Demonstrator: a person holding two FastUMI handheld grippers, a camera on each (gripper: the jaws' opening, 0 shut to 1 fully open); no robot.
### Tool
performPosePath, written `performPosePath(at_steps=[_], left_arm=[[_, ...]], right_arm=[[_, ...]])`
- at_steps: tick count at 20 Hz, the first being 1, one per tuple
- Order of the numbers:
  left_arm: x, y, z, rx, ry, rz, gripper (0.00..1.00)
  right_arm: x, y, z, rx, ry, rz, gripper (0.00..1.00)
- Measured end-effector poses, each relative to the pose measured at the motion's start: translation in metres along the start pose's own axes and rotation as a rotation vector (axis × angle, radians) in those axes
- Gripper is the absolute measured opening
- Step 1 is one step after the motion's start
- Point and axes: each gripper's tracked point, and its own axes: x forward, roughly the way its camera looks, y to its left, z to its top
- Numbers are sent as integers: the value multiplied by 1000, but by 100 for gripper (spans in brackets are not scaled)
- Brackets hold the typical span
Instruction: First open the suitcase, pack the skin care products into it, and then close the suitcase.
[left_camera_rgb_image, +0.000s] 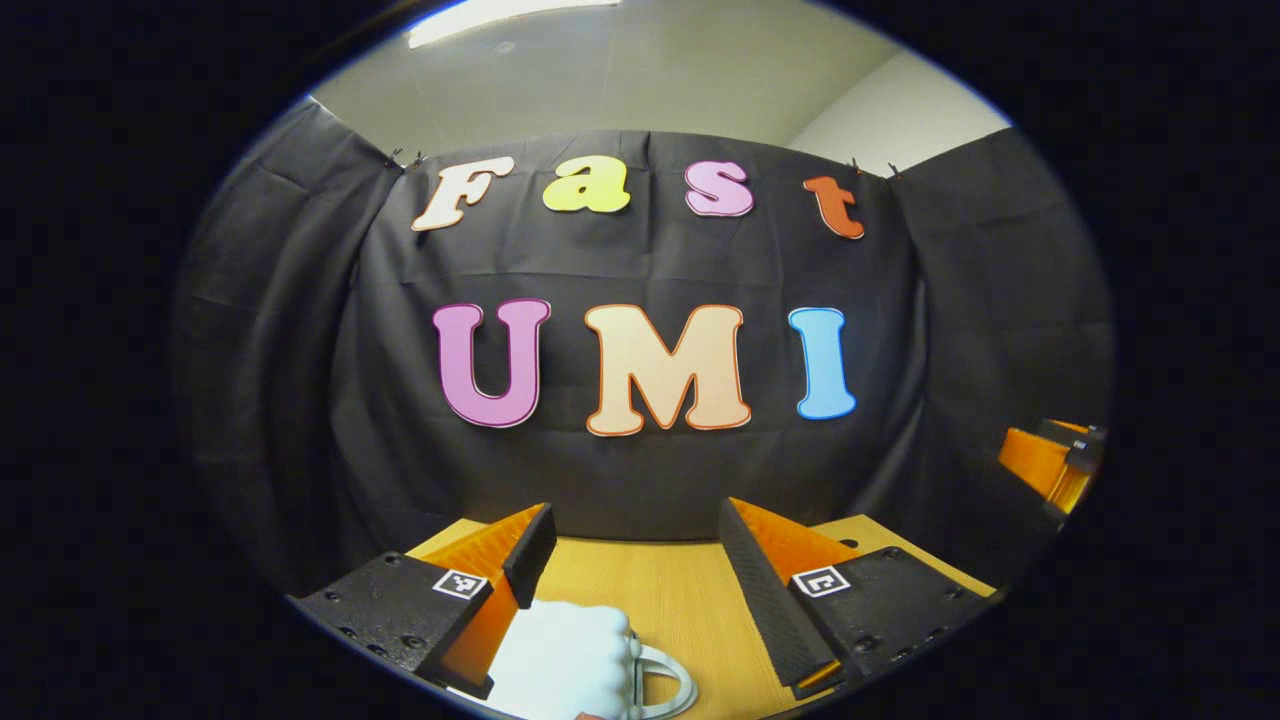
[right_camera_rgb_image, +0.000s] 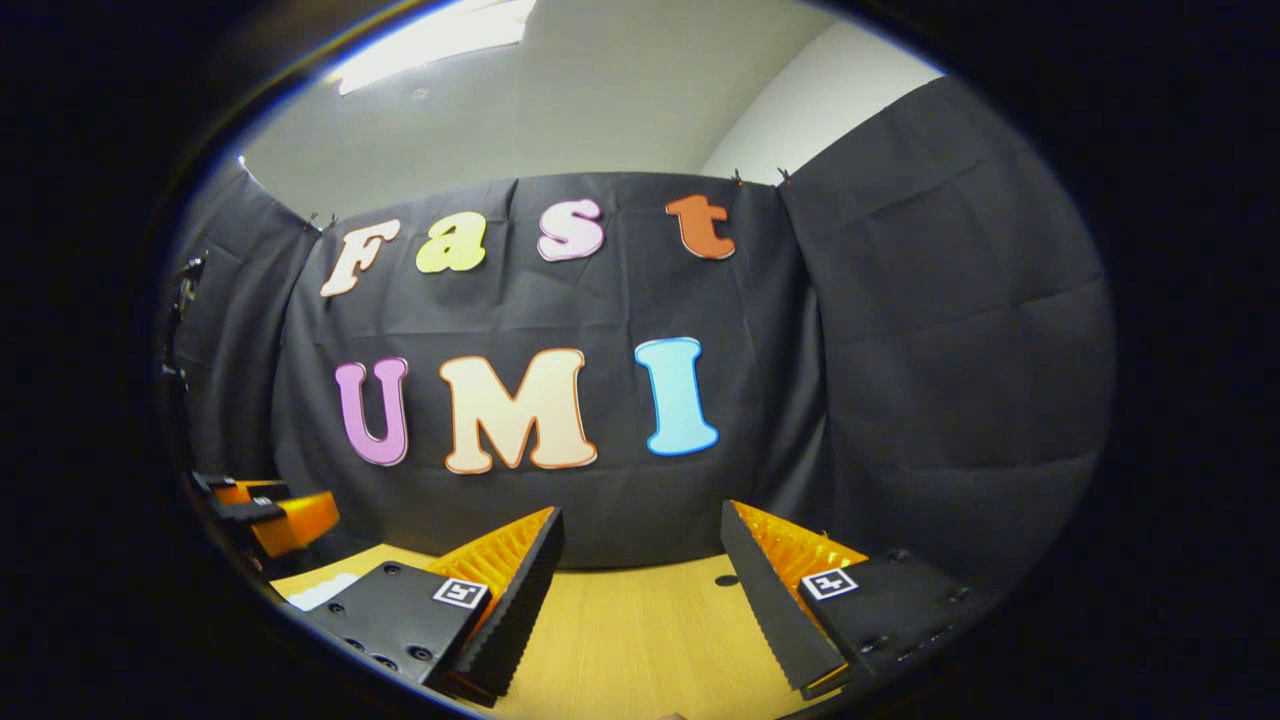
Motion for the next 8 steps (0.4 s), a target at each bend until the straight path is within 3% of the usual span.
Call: performPosePath(at_steps=[6, 8], left_arm=[[-1, 15, 4, -1, -18, -14, 94], [-1, 17, 6, -5, -21, -23, 94]], right_arm=[[-16, 15, 23, -35, -70, -8, 94], [-21, 17, 30, -41, -91, -10, 97]])
